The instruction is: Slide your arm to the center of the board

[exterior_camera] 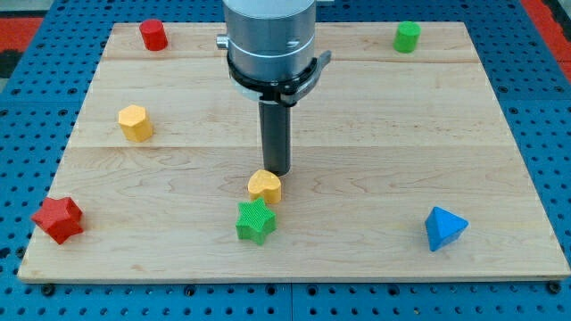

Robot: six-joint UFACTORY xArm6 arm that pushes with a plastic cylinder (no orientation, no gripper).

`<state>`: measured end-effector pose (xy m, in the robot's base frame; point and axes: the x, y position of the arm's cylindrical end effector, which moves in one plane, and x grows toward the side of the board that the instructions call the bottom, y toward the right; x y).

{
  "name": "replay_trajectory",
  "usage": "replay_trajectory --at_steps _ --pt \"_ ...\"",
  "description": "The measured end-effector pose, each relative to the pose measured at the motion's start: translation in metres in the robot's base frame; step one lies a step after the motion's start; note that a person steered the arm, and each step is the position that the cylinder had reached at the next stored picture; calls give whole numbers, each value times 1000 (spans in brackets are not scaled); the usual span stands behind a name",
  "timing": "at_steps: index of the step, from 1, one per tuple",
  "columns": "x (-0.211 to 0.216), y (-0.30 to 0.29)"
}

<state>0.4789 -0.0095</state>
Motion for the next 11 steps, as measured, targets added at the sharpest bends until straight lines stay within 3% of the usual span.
replay_trajectory --at_steps 1,6,9,11 --pt "-8 24" --pt "-14 24" --pt "-65 6" --pt "-71 1"
